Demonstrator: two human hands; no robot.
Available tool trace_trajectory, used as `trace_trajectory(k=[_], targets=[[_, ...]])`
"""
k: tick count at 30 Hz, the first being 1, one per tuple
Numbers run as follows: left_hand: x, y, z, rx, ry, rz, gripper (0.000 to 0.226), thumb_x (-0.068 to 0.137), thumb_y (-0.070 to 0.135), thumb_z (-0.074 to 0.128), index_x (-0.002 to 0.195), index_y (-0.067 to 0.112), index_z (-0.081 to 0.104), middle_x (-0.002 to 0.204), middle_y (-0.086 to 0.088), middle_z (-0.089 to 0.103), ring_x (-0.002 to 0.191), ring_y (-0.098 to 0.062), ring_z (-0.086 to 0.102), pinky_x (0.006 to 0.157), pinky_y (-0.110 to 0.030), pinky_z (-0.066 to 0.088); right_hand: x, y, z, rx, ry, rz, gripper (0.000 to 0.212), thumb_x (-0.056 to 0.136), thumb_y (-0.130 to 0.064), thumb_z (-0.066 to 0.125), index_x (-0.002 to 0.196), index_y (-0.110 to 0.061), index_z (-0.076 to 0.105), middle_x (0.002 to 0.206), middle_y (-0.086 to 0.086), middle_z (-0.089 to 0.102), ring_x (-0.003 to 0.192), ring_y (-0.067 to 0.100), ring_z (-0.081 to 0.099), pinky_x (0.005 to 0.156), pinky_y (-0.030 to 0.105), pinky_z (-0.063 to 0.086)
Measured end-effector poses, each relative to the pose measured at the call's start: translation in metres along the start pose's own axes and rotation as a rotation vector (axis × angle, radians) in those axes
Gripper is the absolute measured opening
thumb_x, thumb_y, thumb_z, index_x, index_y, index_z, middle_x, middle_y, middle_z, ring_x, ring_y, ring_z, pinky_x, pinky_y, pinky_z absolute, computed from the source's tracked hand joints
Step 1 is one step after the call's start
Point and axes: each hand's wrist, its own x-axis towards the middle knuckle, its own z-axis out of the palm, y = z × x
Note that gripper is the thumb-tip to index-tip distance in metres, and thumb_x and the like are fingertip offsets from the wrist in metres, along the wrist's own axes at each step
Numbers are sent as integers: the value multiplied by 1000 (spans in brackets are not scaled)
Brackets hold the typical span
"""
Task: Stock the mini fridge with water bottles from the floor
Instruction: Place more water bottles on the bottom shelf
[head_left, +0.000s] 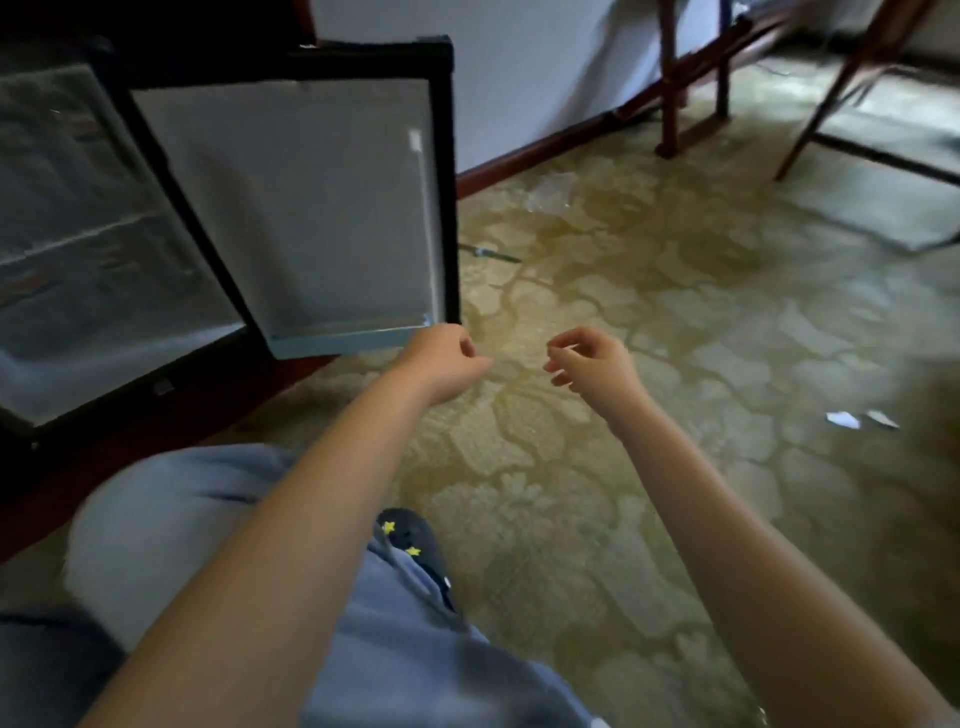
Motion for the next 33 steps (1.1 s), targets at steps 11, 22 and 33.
trace_trajectory(k=[11, 22, 33], targets=[[-17, 82, 147, 103, -375, 198, 31, 86, 30, 62, 107, 7, 65, 110, -10, 65, 103, -26, 60, 91, -35, 49, -82, 157, -136, -214, 286, 346, 5, 88, -23, 61, 90, -20, 65, 89, 4, 65, 87, 25, 65, 77, 37, 51], [-59, 128, 208, 209, -623, 354, 39, 89, 33, 59, 119, 9, 59, 120, -7, 61, 108, -23, 58, 95, -38, 49, -184, 267, -180, -487, 257, 791, 61, 93, -29, 56, 147, -15, 31, 143, 11, 42, 128, 30, 45, 100, 45, 47], [-67, 117, 219, 252, -664, 333, 47, 89, 35, 60, 128, 10, 52, 129, -6, 56, 115, -22, 55, 96, -34, 47, -180, 290, -159, -611, 254, 819, 28, 92, -9, 53, 120, -12, 55, 110, 9, 63, 100, 26, 61, 85, 39, 55]])
